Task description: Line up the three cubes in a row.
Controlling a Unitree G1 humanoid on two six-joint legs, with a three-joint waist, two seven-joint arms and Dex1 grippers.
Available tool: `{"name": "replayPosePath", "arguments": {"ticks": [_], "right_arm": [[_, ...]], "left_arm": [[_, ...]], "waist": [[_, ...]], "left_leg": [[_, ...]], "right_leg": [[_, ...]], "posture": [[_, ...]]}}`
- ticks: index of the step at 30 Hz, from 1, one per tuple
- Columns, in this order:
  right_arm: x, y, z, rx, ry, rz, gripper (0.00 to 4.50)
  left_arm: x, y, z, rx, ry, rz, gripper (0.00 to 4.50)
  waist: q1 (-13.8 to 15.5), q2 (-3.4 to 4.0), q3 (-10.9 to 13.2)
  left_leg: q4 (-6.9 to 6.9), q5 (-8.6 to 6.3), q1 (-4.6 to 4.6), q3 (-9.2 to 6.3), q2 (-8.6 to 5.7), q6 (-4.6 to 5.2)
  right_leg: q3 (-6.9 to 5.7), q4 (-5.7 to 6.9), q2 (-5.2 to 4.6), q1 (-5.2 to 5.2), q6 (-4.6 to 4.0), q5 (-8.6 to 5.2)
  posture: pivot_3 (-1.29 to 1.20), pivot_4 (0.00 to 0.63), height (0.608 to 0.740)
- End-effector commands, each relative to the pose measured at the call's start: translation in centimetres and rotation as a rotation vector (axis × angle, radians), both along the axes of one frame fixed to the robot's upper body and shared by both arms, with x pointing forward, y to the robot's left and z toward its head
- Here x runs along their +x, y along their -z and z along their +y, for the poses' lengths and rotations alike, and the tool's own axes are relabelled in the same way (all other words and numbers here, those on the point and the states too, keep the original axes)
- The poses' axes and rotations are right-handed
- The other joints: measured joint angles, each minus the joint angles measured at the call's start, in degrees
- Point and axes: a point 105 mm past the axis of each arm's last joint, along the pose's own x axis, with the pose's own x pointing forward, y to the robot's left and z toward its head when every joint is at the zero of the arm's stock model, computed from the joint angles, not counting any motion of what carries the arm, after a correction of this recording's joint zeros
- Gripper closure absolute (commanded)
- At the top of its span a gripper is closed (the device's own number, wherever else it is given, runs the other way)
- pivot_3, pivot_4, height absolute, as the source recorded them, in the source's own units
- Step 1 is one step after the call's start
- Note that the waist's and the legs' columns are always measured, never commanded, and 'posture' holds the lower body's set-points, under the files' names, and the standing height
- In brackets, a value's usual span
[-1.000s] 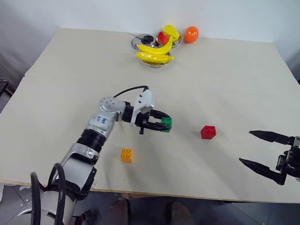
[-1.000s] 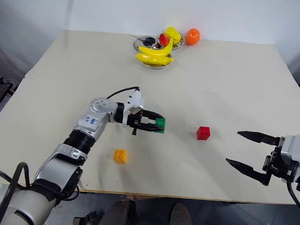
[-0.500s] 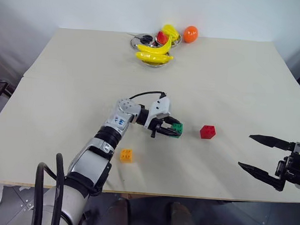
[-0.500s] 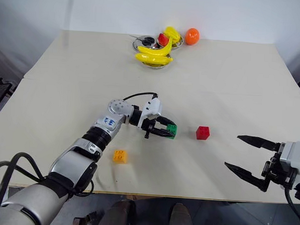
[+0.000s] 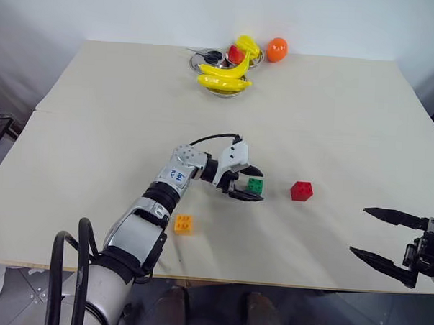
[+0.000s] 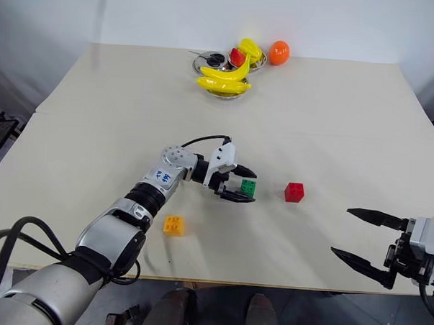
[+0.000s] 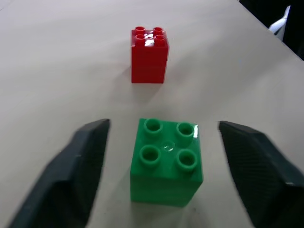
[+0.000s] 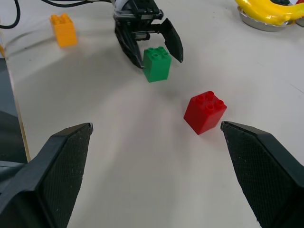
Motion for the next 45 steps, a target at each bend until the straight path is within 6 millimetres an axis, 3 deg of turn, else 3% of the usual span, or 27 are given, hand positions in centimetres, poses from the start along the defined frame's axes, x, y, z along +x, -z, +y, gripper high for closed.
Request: {"name": "replayPosePath", "arguments": {"ticks": [1,10,12,14,18,20,23,28,31,36,39,45], "right_arm": [[0.1,-0.8,0.2,0.002,-0.014,-0.042,0.0],[0.2,-1.5,1.9,0.113,-0.118,-0.081,0.0],[0.4,-1.5,2.7,0.155,-0.153,-0.075,0.0],[0.5,-1.5,3.2,0.168,-0.178,-0.081,0.0],[0.4,-1.0,5.4,0.184,-0.272,-0.113,0.0],[0.3,-0.8,6.1,0.19,-0.304,-0.123,0.0],[-0.4,0.3,7.8,0.16,-0.439,-0.106,0.0],[-0.4,0.8,8.1,0.117,-0.541,-0.102,0.0],[-0.3,0.8,8.0,0.12,-0.564,-0.1,0.0],[0.1,1.1,7.7,0.119,-0.565,-0.1,0.0],[0.5,1.7,7.4,0.109,-0.555,-0.089,0.0],[0.6,3.0,6.2,0.069,-0.529,-0.053,0.0]], "left_arm": [[0.0,-2.4,0.7,-0.056,0.047,-0.047,0.01],[0.9,-7.4,8.4,-0.233,0.012,-0.119,0.01],[0.3,-8.1,12.0,-0.272,-0.006,-0.157,0.01],[-0.1,-8.0,14.1,-0.264,-0.04,-0.187,0.01],[-1.8,-5.3,20.3,-0.149,-0.199,-0.165,0.01],[-2.5,-4.7,21.9,-0.133,-0.263,-0.161,0.01],[-5.0,-2.6,26.7,-0.074,-0.432,-0.149,0.01],[-9.0,-0.8,30.6,-0.014,-0.573,-0.087,0.01],[-11.8,0.1,32.0,-0.001,-0.62,-0.028,0.01],[-14.1,0.6,32.9,0.021,-0.674,-0.018,0.01],[-14.5,0.9,31.1,0.015,-0.615,-0.025,0.01],[-13.3,1.0,24.9,-0.022,-0.434,-0.036,0.01]], "waist": [[-0.03,0.0,0.0],[-0.09,0.0,0.0],[-0.11,0.01,0.0],[-0.39,0.01,-0.01],[-1.19,0.03,-0.02],[-1.51,0.03,-0.01],[-1.57,0.02,-0.01],[-1.44,0.02,-0.02],[-1.45,-0.01,-0.03],[-1.53,-0.01,-0.03],[-1.48,-0.01,-0.03],[-1.44,0.01,-0.03]], "left_leg": [[0.0,0.0,0.0,0.0,0.0,0.0],[0.01,0.01,-0.01,0.0,0.01,-0.01],[0.02,0.01,0.0,0.0,0.01,-0.01],[0.01,0.01,0.03,-0.01,0.02,-0.01],[-0.04,0.0,0.11,0.02,0.04,-0.01],[-0.07,0.0,0.13,0.04,0.06,0.0],[-0.02,-0.02,0.12,0.04,0.06,0.03],[-0.04,-0.08,0.15,0.05,0.09,0.13],[-0.01,-0.16,0.16,0.01,0.1,0.27],[-0.07,-0.22,0.26,0.0,0.13,0.33],[-0.06,-0.22,0.29,0.02,0.13,0.33],[-0.03,-0.22,0.3,0.03,0.11,0.33]], "right_leg": [[0.0,0.0,0.0,0.0,0.0,0.0],[-0.01,0.09,0.0,-0.02,0.0,0.0],[-0.01,0.17,0.0,0.0,0.0,0.0],[-0.01,0.42,0.0,-0.04,-0.01,0.0],[-0.05,0.51,-0.01,-0.05,-0.04,-0.02],[-0.08,0.56,-0.01,-0.07,-0.06,-0.03],[-0.08,0.59,-0.03,-0.07,-0.07,-0.03],[-0.08,0.61,-0.05,-0.07,-0.12,-0.06],[-0.13,0.6,-0.08,-0.01,-0.15,-0.06],[-0.15,0.56,-0.08,-0.04,-0.31,-0.14],[-0.15,0.58,-0.08,-0.03,-0.31,-0.14],[-0.12,0.58,-0.1,0.0,-0.31,-0.14]], "posture": [[0.0,0.15,0.74],[0.0,0.15,0.74],[0.0,0.15,0.74],[0.0,0.15,0.74],[0.0,0.15,0.74],[0.0,0.15,0.74],[0.0,0.15,0.74],[0.0,0.15,0.74],[0.0,0.15,0.74],[0.0,0.15,0.74],[0.0,0.15,0.74],[0.0,0.15,0.74]]}}
